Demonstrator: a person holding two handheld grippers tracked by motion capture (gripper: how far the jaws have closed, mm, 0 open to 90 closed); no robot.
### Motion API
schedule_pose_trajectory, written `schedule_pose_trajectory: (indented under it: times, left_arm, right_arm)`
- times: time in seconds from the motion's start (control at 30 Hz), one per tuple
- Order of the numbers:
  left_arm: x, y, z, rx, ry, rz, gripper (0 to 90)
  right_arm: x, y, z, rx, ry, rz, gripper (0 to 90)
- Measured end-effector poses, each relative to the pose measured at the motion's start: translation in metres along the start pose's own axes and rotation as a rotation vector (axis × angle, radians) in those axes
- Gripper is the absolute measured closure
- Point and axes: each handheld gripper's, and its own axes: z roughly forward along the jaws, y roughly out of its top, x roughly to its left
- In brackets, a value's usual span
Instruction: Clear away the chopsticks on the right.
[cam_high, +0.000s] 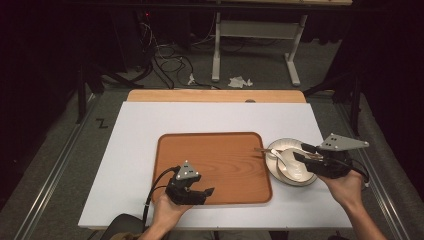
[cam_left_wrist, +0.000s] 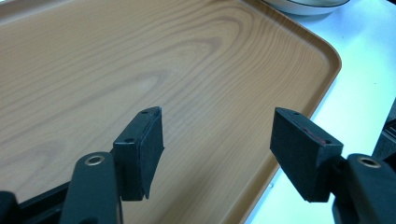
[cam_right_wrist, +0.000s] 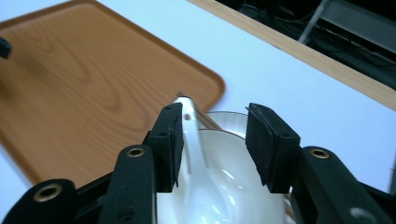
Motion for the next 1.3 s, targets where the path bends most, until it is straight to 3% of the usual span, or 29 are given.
schedule_pose_trajectory:
  times: [0.2,0.37,0.63,0.97,1.3]
  left_arm:
    - [0.001,-0.002,-0.003,-0.007,0.009,-0.014,34.7]
    - [0.001,-0.003,-0.003,0.0,0.016,-0.01,34.6]
    - [0.002,-0.006,-0.006,-0.008,0.025,-0.029,34.5]
    - [0.002,-0.008,-0.008,-0.009,0.034,-0.038,34.5]
    - [0.002,-0.009,-0.009,-0.008,0.037,-0.044,34.6]
  right_arm:
    - [-0.024,-0.003,0.001,0.035,-0.038,0.024,60.8]
    - [-0.045,-0.011,0.01,0.061,-0.037,0.07,64.6]
    - [-0.07,-0.024,0.03,0.157,-0.041,0.123,68.5]
    - [-0.083,-0.034,0.051,0.31,-0.027,0.089,70.2]
    - [-0.087,-0.036,0.064,0.395,-0.015,0.076,70.2]
